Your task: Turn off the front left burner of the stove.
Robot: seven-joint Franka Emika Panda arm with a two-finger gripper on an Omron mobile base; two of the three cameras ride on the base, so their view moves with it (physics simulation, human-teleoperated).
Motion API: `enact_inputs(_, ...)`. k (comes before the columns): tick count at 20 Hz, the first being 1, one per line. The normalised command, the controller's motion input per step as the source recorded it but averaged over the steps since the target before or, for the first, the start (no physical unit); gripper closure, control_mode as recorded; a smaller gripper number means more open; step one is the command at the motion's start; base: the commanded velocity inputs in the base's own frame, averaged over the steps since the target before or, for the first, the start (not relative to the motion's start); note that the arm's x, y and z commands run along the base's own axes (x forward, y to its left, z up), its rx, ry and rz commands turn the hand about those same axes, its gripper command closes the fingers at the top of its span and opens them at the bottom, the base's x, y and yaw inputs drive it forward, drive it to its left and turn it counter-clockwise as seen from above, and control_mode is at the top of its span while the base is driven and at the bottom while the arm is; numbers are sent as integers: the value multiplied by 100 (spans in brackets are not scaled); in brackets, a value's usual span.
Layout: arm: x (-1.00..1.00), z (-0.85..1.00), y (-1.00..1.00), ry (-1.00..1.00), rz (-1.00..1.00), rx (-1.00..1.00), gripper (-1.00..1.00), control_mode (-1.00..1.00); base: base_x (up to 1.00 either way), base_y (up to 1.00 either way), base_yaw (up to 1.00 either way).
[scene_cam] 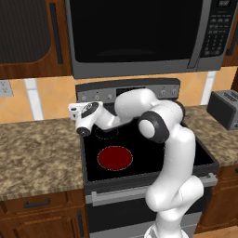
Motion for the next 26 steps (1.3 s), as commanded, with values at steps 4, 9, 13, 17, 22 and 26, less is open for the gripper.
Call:
enact_inputs(4,34,-18,0,2,5,0,-100,-100,0,0,0)
enact_inputs(9,38,-15,0,8,1,0,-100,-100,0,0,0)
enact_inputs(13,33,-6,4,7,0,0,-100,-100,0,0,0)
enact_inputs(17,30,-2,5,6,0,0,-100,-100,0,0,0)
enact_inputs(22,27,-11,9,6,0,-1,-100,-100,0,0,0)
enact_inputs(26,25,-11,9,4,0,-1,-100,-100,0,0,0)
